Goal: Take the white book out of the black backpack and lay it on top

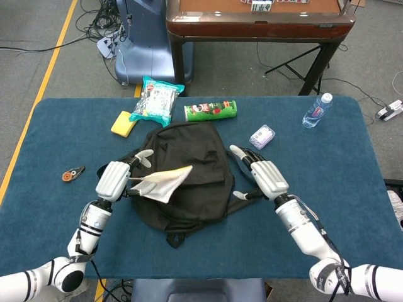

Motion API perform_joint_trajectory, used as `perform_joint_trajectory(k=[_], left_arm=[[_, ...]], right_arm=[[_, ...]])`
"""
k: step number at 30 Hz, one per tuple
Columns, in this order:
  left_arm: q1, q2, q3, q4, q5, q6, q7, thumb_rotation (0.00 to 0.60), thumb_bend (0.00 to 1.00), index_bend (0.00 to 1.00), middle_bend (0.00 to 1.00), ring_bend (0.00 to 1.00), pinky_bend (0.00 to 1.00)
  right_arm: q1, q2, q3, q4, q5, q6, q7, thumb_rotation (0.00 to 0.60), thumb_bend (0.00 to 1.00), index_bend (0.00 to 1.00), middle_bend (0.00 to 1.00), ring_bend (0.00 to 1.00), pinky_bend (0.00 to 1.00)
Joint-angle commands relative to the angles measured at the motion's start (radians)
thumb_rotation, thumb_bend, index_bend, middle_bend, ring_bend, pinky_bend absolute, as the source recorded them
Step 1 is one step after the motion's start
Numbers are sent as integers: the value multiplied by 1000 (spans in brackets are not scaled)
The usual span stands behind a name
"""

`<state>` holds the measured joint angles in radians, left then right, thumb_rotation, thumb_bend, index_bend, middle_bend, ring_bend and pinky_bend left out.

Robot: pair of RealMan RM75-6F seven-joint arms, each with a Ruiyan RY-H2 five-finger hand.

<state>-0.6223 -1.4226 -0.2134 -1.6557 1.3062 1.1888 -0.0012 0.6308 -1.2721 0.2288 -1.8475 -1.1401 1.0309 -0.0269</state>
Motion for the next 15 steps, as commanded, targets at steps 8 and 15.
perform_joint_trajectory(k=[8,15], left_arm=[[72,125,-4,-25,-94,0,-33,83,169,122,345,376,457],[124,138,-8,70,-202,26,18,600,169,156,344,370,452]], right_arm=[[-58,80,-14,36,0,17,58,600,102,11,120,52,113],[-116,134,-54,66,-18,43,68,600,444,199,236,139,226]])
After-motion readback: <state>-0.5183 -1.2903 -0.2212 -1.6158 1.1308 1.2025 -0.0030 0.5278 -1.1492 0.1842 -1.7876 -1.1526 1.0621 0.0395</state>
